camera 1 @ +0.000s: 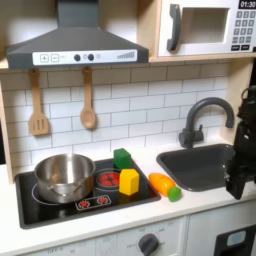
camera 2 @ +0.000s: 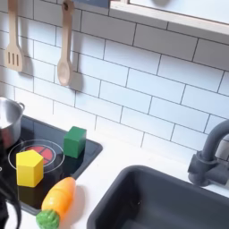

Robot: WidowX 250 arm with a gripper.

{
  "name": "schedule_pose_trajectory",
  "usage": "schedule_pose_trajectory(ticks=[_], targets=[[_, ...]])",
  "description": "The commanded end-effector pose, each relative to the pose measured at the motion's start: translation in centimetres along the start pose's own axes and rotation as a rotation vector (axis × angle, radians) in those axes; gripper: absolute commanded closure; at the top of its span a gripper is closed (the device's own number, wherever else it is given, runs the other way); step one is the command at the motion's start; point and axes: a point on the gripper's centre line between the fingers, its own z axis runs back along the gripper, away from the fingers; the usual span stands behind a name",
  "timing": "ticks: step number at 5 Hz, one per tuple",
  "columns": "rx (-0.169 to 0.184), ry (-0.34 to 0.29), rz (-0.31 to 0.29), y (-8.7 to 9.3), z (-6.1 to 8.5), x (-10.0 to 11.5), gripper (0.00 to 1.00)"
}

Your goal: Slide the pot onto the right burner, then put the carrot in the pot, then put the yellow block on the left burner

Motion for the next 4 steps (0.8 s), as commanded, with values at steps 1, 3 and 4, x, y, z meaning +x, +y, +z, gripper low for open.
schedule_pose_trajectory(ticks=[1,3,4], targets=[[-0.015,-0.026,0.038,0.7,0.8,2.0,0.0],[-0.023,-0.04,0.124,2.5,0.9,3.5,0.0],[-0.023,-0.04,0.151,3.2,0.9,3.7,0.0]])
